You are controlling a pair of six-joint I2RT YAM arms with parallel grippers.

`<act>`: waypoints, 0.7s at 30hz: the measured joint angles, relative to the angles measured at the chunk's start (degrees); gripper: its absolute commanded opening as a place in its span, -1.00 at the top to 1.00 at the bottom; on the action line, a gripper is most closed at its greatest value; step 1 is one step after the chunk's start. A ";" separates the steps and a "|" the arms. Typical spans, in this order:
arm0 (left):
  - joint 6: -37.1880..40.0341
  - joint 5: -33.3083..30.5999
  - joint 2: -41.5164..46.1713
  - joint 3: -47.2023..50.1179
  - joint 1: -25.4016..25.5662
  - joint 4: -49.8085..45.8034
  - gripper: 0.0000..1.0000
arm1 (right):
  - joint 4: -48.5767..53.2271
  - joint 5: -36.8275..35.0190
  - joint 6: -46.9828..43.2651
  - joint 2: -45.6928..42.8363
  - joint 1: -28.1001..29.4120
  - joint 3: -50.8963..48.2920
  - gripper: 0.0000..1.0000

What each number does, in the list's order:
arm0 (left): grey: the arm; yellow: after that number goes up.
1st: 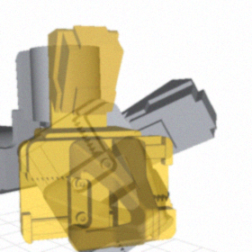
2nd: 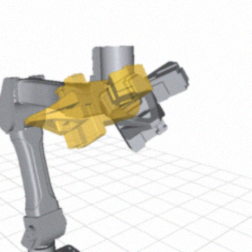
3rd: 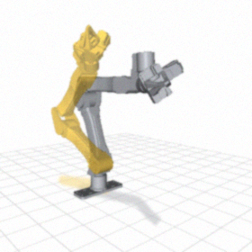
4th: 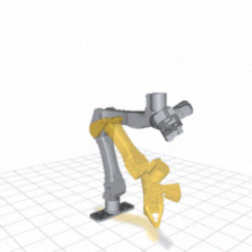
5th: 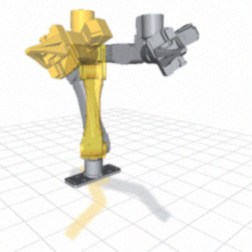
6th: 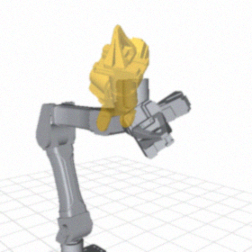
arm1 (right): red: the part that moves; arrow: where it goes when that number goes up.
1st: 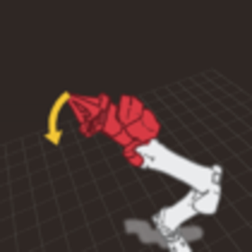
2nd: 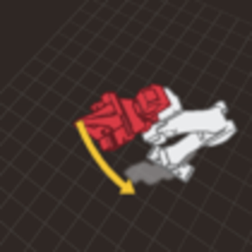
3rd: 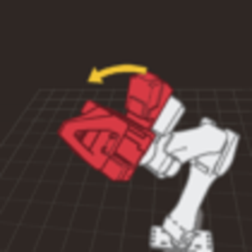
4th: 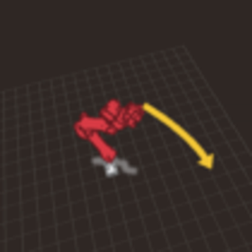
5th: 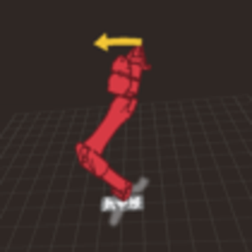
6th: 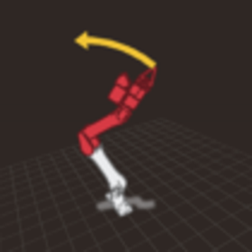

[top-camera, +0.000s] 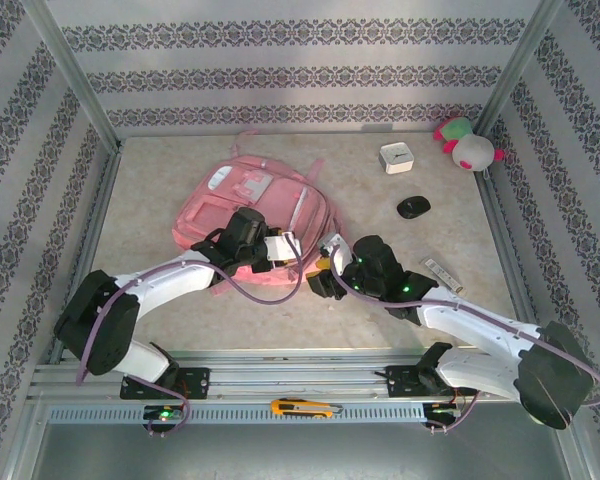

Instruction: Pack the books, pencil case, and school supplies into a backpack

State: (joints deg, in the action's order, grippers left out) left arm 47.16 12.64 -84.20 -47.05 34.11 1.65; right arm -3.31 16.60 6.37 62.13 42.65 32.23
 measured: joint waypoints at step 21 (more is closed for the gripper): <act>-20.11 6.38 6.36 3.04 -1.75 4.13 1.00 | -1.29 -3.32 20.98 9.31 3.63 2.60 0.02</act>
State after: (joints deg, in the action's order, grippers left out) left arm 27.05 19.03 -77.84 -44.01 32.36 5.78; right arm -4.60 13.28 27.35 71.44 46.28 34.83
